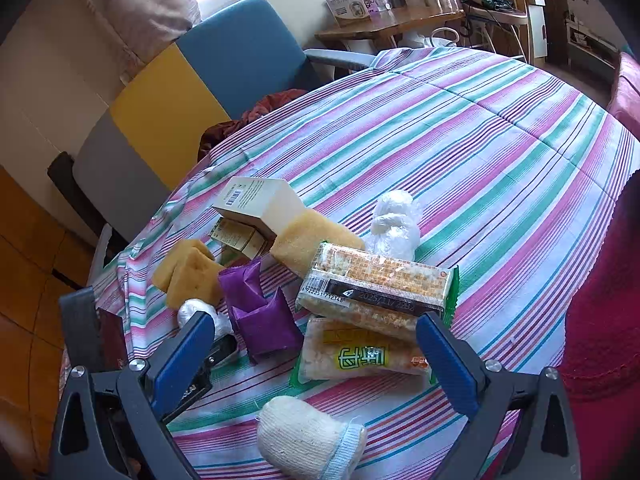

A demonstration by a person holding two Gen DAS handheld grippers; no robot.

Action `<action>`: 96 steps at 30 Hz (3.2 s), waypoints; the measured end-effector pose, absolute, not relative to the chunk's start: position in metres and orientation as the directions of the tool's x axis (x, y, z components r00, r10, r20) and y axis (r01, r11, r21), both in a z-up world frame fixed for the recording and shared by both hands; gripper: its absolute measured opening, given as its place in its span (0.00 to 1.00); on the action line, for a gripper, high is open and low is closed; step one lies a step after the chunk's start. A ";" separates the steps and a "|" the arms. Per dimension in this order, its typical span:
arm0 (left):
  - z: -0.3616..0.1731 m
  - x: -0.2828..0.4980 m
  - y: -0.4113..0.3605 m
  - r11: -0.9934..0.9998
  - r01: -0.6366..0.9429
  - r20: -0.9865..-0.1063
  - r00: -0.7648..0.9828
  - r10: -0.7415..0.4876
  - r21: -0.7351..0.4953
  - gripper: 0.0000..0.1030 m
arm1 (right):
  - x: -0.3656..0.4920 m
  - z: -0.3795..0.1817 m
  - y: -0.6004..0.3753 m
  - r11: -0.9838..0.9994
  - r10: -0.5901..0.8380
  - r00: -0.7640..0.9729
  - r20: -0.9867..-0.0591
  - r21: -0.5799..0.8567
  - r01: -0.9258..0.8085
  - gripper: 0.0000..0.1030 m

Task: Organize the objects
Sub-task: 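Grasp the plastic-wrapped white ball with the left gripper while the right grasps the white knit roll, then carry the white ball into the gold tray and open the left gripper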

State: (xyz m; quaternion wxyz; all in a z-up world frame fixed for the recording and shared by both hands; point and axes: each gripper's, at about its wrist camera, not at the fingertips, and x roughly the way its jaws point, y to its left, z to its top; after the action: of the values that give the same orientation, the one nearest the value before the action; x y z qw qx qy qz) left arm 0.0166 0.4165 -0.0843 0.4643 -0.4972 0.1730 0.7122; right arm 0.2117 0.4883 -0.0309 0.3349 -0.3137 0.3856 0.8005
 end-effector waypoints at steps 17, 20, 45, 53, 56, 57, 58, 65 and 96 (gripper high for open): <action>-0.026 -0.017 0.278 -0.609 -0.768 -0.822 -0.208 0.529 -0.198 0.30 | 0.165 -0.048 0.443 -0.718 0.088 -0.466 -0.880 0.268 -0.642 0.94; -0.016 -0.035 0.241 -0.660 -0.728 -0.816 -0.261 0.516 -0.185 0.30 | 0.155 -0.056 0.427 -0.776 0.103 -0.371 -0.923 0.159 -0.610 0.94; -0.054 -0.199 0.058 -0.919 -0.390 -0.856 -0.493 0.155 0.058 0.32 | 0.131 -0.095 0.399 -0.829 0.223 -0.160 -0.962 -0.100 -0.551 0.65; -0.049 -0.211 0.057 -0.926 -0.368 -0.824 -0.548 0.145 0.082 0.62 | 0.138 -0.093 0.403 -0.829 0.224 -0.161 -0.961 -0.101 -0.551 0.65; -0.040 -0.201 0.047 -0.929 -0.361 -0.806 -0.571 0.155 0.077 0.62 | 0.135 -0.095 0.399 -0.833 0.232 -0.163 -0.959 -0.109 -0.543 0.63; -0.036 -0.194 0.041 -0.932 -0.356 -0.800 -0.578 0.163 0.068 0.62 | 0.136 -0.095 0.397 -0.835 0.234 -0.167 -0.958 -0.110 -0.539 0.62; -0.033 -0.189 0.038 -0.934 -0.351 -0.793 -0.586 0.167 0.062 0.62 | 0.136 -0.096 0.396 -0.837 0.237 -0.170 -0.956 -0.112 -0.536 0.61; -0.014 -0.133 0.012 -0.949 -0.315 -0.750 -0.626 0.211 -0.003 0.62 | 0.126 -0.092 0.379 -0.843 0.228 -0.226 -0.947 -0.076 -0.532 0.50; -0.027 -0.055 -0.064 -0.979 -0.202 -0.767 -0.622 0.155 -0.034 0.62 | -0.076 -0.024 0.154 -0.960 -0.272 -0.431 -0.860 0.273 0.060 0.49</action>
State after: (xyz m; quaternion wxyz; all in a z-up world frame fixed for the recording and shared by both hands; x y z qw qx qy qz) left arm -0.0545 -0.0641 -0.0267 0.0991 -0.4231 0.0276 0.9002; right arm -0.0761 0.1544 -0.0236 -0.0990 -0.5242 0.1010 0.8398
